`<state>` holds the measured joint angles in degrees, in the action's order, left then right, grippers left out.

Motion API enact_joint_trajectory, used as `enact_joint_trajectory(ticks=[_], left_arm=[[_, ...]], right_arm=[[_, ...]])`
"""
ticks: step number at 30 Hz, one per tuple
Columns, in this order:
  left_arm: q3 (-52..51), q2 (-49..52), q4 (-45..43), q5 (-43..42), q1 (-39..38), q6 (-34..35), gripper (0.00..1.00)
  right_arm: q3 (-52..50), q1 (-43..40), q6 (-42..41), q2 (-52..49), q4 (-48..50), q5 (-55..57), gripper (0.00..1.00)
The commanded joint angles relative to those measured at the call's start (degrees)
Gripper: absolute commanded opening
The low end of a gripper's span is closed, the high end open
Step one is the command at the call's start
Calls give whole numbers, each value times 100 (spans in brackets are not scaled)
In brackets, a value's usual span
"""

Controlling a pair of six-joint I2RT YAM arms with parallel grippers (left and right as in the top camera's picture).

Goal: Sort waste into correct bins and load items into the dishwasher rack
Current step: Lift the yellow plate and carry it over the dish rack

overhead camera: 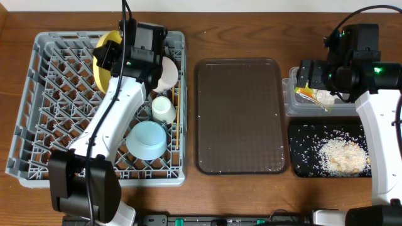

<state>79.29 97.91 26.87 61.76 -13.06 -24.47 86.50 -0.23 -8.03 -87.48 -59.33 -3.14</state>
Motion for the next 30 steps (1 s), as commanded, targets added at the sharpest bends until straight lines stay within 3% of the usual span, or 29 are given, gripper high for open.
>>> enact_joint_trajectory(ticks=[1, 9, 13, 17, 23, 27, 30], left_arm=[[-177, 59, 157, -254, 20, 358, 6], [-411, 57, 306, -538, -15, 863, 7], [-411, 42, 422, -540, -192, 990, 22], [-411, 42, 608, -581, -562, 1121, 28], [-409, 33, 717, -581, -1266, 1290, 46], [-404, -85, 765, -616, -1569, 1784, 47], [-319, -407, 1058, -1486, -1611, 2022, 52]], right_arm=[[26, 42, 59, -13, -11, 9, 99], [26, 42, 61, -13, -11, 9, 99], [26, 42, 59, -13, -9, 9, 99], [28, 42, 59, -13, -11, 9, 99], [26, 42, 61, -13, -9, 9, 99], [26, 42, 61, -13, -9, 9, 99], [26, 42, 61, -13, -11, 11, 99]])
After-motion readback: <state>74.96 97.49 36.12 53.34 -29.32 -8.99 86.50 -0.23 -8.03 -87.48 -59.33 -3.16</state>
